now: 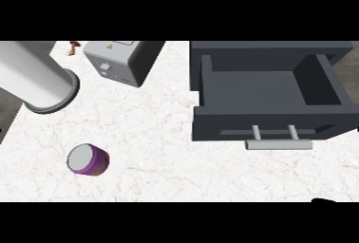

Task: Pick up the can, place it into the drawer and close the drawer

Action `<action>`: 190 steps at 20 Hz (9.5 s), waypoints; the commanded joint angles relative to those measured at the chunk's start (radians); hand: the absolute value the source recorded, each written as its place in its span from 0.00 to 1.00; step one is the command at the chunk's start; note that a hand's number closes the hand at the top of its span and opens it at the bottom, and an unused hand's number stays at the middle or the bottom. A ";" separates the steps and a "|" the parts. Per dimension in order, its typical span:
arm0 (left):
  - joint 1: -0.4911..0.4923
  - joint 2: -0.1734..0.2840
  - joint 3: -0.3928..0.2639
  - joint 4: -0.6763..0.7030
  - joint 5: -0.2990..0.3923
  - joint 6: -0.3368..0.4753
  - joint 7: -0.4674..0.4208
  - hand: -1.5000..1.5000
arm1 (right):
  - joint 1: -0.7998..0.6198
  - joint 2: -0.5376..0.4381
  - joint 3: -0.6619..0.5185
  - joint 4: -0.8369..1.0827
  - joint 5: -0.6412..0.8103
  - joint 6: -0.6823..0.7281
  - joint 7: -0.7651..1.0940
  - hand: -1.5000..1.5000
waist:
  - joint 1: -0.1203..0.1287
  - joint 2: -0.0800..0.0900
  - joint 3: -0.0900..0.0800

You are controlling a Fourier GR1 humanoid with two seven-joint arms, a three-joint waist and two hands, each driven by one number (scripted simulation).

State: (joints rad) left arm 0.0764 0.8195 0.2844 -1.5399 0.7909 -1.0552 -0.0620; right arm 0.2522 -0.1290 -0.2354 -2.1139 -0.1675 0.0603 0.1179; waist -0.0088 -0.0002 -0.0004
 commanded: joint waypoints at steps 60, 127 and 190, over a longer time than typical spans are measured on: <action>-0.322 -0.365 -0.152 0.777 -0.848 0.064 -0.454 0.00 | 0.194 0.062 -0.400 -0.099 -0.293 0.416 0.026 0.00 | -0.009 0.003 -0.002; -0.626 -0.819 -0.342 0.103 -0.537 1.336 0.193 1.00 | 0.220 0.123 -0.446 -0.159 -0.352 0.416 0.106 0.00 | 0.005 -0.002 0.001; -1.495 -0.819 -0.867 1.040 0.091 1.838 -0.015 0.00 | 0.079 0.077 -0.423 -0.145 -0.354 0.374 0.178 0.00 | -0.069 0.014 0.002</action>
State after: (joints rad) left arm -1.4031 0.0000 -0.5524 -0.5013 0.8544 0.7497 -0.0779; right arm 0.3435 -0.0443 -0.6446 -2.2770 -0.5245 0.4380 0.3002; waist -0.0882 0.0164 0.0021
